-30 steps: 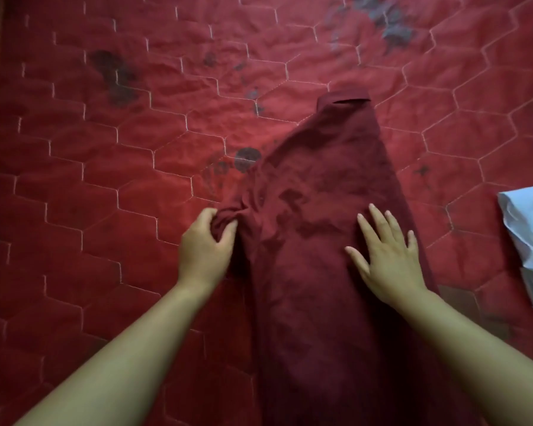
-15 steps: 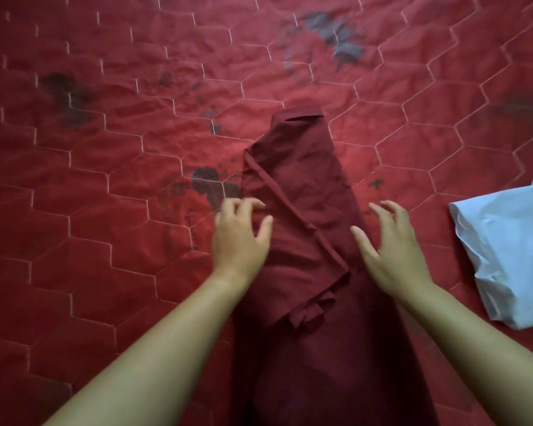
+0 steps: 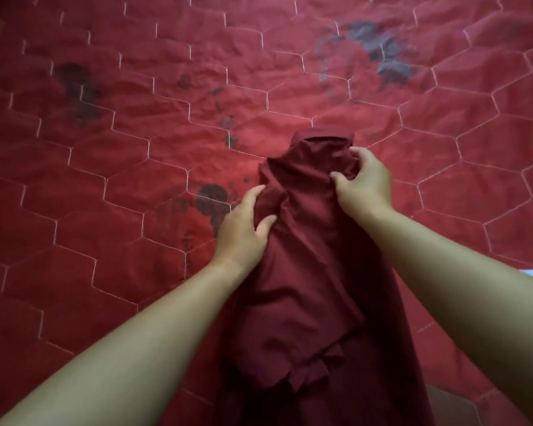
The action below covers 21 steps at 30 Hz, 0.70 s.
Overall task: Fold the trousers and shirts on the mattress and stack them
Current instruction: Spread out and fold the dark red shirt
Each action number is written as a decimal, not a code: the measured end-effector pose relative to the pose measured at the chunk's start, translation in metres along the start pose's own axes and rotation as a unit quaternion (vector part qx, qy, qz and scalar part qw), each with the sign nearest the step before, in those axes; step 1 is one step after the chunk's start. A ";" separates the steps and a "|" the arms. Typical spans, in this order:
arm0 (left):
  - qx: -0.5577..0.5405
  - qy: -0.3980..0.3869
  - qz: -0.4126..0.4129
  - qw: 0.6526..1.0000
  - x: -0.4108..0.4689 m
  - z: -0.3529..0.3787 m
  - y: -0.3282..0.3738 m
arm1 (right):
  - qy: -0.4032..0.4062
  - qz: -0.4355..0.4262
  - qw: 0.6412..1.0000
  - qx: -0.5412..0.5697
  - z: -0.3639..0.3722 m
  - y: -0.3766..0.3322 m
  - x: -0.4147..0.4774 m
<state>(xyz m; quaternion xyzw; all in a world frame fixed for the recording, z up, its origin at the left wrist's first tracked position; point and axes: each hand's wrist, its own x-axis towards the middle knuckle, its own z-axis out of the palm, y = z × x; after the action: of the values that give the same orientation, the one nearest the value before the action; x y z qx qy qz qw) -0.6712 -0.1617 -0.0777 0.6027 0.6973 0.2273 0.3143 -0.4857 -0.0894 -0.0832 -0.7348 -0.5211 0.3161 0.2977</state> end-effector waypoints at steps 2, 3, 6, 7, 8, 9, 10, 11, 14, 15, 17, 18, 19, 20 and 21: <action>-0.003 0.056 0.031 0.998 0.029 -0.016 0.013 | 0.040 -0.042 0.998 0.029 -0.008 -0.023 0.023; -0.004 0.085 0.037 0.996 0.047 -0.026 0.021 | 0.054 -0.056 0.996 0.043 -0.014 -0.038 0.039; 0.075 0.122 0.017 0.990 0.087 -0.050 0.038 | 0.051 -0.089 0.995 0.018 -0.033 -0.069 0.067; 0.122 0.112 0.017 0.986 0.085 -0.053 0.038 | 0.041 -0.093 0.995 -0.009 -0.037 -0.069 0.062; 0.158 0.094 0.021 0.983 0.076 -0.053 0.036 | 0.024 -0.090 0.995 -0.029 -0.041 -0.063 0.049; 0.180 0.070 0.025 0.981 0.059 -0.051 0.031 | 0.001 -0.084 0.996 -0.040 -0.044 -0.052 0.030; 0.191 0.042 0.025 0.980 0.036 -0.047 0.024 | -0.023 -0.074 0.996 -0.047 -0.046 -0.037 0.006; 0.200 0.014 0.022 0.980 0.010 -0.043 0.014 | -0.045 -0.061 0.996 -0.051 -0.049 -0.019 -0.021; 0.209 -0.032 -0.013 0.977 -0.064 -0.033 -0.016 | -0.090 0.003 0.994 -0.068 -0.052 0.030 -0.099; 0.206 -0.030 -0.027 0.978 -0.084 -0.032 -0.024 | -0.098 0.019 0.992 -0.083 -0.052 0.043 -0.121; 0.194 -0.032 -0.062 0.979 -0.118 -0.033 -0.037 | -0.091 0.038 0.990 -0.105 -0.052 0.062 -0.158; 0.193 -0.043 -0.077 0.977 -0.134 -0.033 -0.042 | -0.084 0.043 0.990 -0.106 -0.053 0.067 -0.175; 0.199 -0.057 -0.089 0.974 -0.150 -0.033 -0.045 | -0.082 0.046 0.990 -0.102 -0.054 0.072 -0.192; 0.207 -0.070 -0.097 0.971 -0.166 -0.033 -0.048 | -0.084 0.046 0.990 -0.099 -0.056 0.075 -0.208; 0.215 -0.079 -0.104 0.968 -0.180 -0.034 -0.050 | -0.090 0.046 0.990 -0.100 -0.058 0.078 -0.225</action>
<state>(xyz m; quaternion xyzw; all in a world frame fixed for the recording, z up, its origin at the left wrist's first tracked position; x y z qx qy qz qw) -0.7164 -0.3451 -0.0593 0.5967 0.7613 -0.0100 0.2535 -0.4538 -0.3320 -0.0723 -0.7524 -0.5409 0.3404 0.1593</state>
